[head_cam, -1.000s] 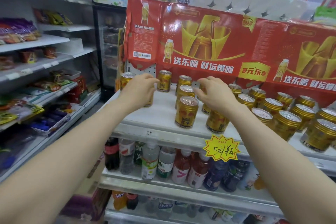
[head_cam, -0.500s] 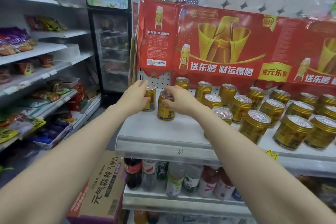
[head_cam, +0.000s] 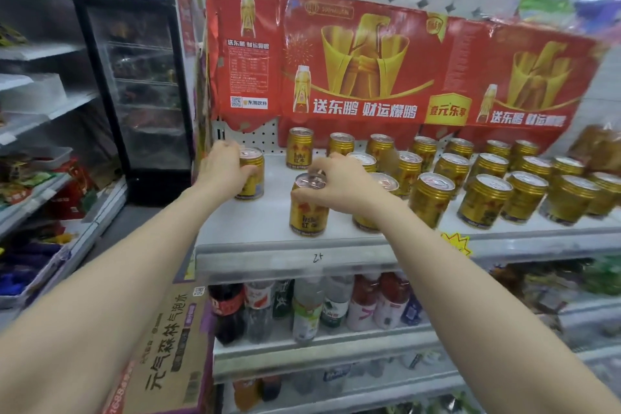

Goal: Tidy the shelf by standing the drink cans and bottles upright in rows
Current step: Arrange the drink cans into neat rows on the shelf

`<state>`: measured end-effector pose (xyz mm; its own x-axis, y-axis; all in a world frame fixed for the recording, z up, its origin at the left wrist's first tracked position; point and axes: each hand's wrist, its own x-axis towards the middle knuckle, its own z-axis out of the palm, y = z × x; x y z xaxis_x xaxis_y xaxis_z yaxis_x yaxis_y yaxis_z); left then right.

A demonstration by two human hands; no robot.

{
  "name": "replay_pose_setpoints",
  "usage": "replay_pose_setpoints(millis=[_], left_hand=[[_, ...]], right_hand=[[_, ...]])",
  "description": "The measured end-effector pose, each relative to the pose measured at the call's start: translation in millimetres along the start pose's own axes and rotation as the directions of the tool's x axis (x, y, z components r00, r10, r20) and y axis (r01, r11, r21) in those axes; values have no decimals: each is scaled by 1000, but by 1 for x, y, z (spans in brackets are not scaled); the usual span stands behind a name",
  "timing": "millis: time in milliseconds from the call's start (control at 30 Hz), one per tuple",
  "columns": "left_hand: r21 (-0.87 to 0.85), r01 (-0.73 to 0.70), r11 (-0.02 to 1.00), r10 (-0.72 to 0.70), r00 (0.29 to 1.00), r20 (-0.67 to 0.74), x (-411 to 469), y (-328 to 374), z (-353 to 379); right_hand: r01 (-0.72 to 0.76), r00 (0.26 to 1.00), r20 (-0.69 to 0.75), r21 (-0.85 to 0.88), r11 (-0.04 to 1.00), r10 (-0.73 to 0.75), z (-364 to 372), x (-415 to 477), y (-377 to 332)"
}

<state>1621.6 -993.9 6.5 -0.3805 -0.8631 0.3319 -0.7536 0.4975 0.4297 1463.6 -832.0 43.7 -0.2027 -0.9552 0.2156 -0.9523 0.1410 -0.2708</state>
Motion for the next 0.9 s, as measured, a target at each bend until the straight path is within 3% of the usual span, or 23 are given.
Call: replay_pose_setpoints(millis=[267, 333, 433, 533, 667, 900], left_hand=[[-49, -98, 994, 100, 995, 31, -7, -3, -4], [-56, -93, 994, 96, 994, 51, -5, -3, -5], [-67, -76, 995, 81, 994, 73, -1, 2, -7], [-78, -63, 995, 70, 994, 83, 5, 12, -4], [-99, -109, 989, 122, 983, 136, 13, 36, 1], [-164, -173, 971, 206, 955, 212, 43, 69, 26]], right_hand=[[-6, 998, -58, 124, 992, 14, 4, -6, 3], [-13, 988, -147, 168, 986, 39, -7, -3, 13], [-123, 953, -269, 74, 990, 139, -26, 12, 42], [-222, 964, -167, -67, 973, 208, -32, 30, 64], [-218, 976, -4, -153, 964, 220, -26, 53, 75], [-159, 987, 11, -130, 979, 162, -20, 73, 89]])
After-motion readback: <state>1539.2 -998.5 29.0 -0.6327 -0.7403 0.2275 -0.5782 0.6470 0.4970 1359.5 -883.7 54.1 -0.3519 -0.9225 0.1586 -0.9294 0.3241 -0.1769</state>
